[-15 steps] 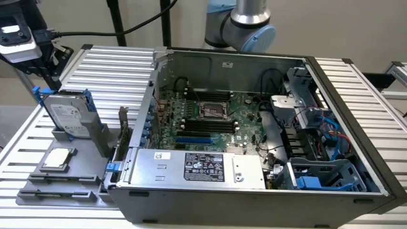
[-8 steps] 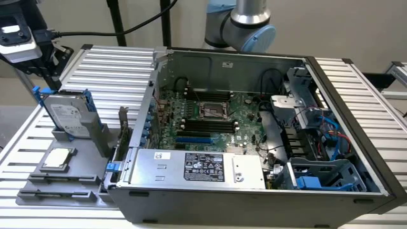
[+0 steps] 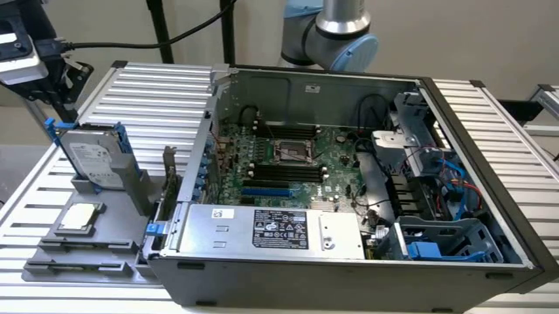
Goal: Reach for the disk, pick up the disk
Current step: 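Pick up the disk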
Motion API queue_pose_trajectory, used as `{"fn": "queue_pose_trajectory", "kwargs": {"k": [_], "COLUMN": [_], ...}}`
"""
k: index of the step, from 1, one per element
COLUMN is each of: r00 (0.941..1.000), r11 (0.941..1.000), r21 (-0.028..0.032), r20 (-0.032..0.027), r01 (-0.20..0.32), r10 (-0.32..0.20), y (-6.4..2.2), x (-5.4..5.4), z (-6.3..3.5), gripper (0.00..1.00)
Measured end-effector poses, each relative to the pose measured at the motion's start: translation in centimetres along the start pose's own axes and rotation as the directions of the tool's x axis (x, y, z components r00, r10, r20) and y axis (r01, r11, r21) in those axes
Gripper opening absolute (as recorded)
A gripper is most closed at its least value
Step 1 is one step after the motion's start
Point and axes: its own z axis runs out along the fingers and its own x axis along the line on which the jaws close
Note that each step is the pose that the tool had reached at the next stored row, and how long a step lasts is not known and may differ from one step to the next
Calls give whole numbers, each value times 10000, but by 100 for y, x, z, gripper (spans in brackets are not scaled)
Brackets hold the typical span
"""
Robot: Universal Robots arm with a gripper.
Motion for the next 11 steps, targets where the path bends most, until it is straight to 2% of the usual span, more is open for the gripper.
{"fn": "queue_pose_trajectory", "kwargs": {"k": [6, 11], "r00": [10000, 9965], "r11": [10000, 9965], "r21": [2, 5], "r20": [-2, -32], "r01": [48, 839], "r10": [-48, -839], "y": [59, 71], "x": [91, 93], "z": [-8, -13], "gripper": [11, 11]}}
